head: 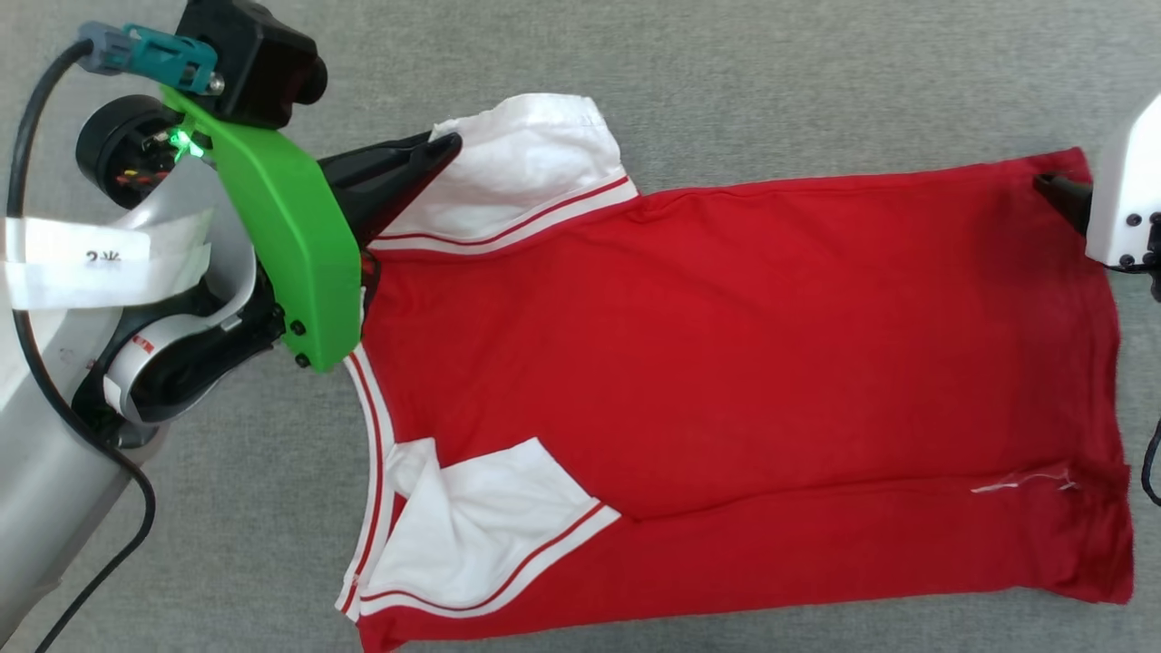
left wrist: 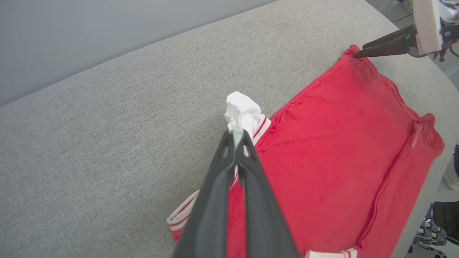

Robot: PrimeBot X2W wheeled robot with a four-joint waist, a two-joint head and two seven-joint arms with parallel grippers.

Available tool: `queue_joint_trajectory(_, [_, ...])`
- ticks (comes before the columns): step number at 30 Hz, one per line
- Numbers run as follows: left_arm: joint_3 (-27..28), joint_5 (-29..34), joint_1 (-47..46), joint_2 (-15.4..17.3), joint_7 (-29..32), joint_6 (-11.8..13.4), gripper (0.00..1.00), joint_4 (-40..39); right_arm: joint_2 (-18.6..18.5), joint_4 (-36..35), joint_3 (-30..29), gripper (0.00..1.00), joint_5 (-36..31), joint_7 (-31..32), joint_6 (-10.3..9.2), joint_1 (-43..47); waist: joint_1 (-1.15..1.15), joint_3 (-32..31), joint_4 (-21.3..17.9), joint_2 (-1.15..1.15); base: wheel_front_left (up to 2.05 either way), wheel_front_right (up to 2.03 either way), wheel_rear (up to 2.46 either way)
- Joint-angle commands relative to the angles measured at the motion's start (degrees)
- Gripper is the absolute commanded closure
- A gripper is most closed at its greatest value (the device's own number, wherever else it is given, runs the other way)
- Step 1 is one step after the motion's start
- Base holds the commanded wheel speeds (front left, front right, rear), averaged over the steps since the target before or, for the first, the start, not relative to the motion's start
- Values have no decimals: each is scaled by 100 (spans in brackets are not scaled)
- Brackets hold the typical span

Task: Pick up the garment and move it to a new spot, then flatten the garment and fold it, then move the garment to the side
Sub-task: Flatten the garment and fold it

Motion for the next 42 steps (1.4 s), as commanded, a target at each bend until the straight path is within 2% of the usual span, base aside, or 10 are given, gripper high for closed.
queue_joint_trajectory(1, [2,42,90,14,-59,44,100,-35,-10,108,34,0,-68,-61,-4,-71,0,164,179,0,0,0,0])
queue_joint_trajectory(9, [-10,49,132,-55,-194,1,100,-49,-45,589,196,0,-27,-206,-4,60,0,217,312,0,0,0,0])
queue_joint_trajectory(10, [-10,43,151,-57,-215,-7,100,-26,-57,628,244,52,7,-232,-4,95,0,209,320,0,0,0,0])
queue_joint_trajectory(11, [-10,38,170,-56,-230,-11,100,-2,-71,655,268,82,25,-272,-4,113,0,198,324,0,0,0,0])
queue_joint_trajectory(12, [-8,24,199,-56,-252,-14,100,33,-94,675,293,100,33,-367,-4,126,0,177,326,0,0,0,0])
queue_joint_trajectory(21, [109,-16,615,-69,-709,77,100,418,-86,954,192,100,428,-1473,-4,200,0,-304,268,0,0,0,0])
queue_joint_trajectory(29, [197,-129,1250,-24,-1141,209,100,577,-323,778,260,100,1012,-2276,-4,737,0,-1031,243,0,0,0,0])
queue_joint_trajectory(36, [181,-256,2023,34,-1409,490,100,350,-476,310,273,100,1617,-2812,-4,1719,0,-1619,301,0,0,0,0])
queue_joint_trajectory(42, [64,-209,2850,226,-1570,896,100,-69,-539,-184,135,100,2121,-3116,-4,2676,0,-1937,333,0,0,0,0])
